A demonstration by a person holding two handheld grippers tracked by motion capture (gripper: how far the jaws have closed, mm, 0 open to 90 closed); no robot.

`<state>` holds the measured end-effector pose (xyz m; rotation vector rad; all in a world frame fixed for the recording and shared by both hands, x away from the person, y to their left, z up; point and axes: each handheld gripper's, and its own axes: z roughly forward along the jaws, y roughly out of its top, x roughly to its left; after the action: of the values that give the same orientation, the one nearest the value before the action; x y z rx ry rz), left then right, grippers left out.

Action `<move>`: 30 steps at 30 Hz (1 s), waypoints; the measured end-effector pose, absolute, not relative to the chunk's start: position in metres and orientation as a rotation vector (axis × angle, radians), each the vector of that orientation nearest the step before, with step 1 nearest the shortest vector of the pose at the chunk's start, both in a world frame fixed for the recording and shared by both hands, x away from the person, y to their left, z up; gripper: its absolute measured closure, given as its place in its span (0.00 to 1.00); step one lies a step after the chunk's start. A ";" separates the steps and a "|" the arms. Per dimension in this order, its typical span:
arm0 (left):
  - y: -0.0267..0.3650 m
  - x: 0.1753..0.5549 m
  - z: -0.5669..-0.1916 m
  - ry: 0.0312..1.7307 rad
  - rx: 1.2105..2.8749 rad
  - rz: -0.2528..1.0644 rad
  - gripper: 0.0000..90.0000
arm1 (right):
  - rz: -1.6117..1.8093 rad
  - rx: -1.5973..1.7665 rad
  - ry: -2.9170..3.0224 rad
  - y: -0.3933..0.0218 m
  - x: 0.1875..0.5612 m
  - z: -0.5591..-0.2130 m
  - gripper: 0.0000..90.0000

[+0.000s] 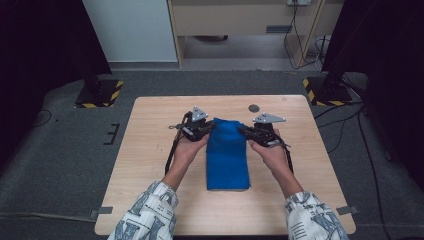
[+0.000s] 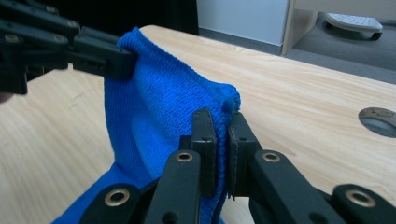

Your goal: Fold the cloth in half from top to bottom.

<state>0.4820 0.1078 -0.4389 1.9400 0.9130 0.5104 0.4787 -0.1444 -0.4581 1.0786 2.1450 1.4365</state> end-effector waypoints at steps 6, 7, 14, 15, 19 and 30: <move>0.109 0.465 -0.443 0.889 1.951 0.498 0.92 | 1.435 1.069 2.170 -0.145 0.468 -0.466 0.94; 0.110 0.463 -0.444 0.887 1.953 0.492 0.92 | 1.439 1.064 2.174 -0.146 0.467 -0.467 0.94; 0.108 0.451 -0.447 0.867 1.973 0.499 0.92 | 1.436 1.043 2.188 -0.149 0.453 -0.473 0.94; 0.108 0.450 -0.448 0.867 1.974 0.493 0.92 | 1.425 1.037 2.199 -0.149 0.451 -0.474 0.94; 0.106 0.444 -0.451 0.869 1.974 0.474 0.92 | 1.415 1.032 2.206 -0.152 0.447 -0.474 0.94; 0.107 0.436 -0.457 0.852 1.998 0.488 0.91 | 1.415 1.023 2.236 -0.153 0.434 -0.482 0.93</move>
<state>0.4356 0.1069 -0.4570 1.9980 0.8516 0.4883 0.4341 -0.1527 -0.4824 1.0230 2.2357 1.4148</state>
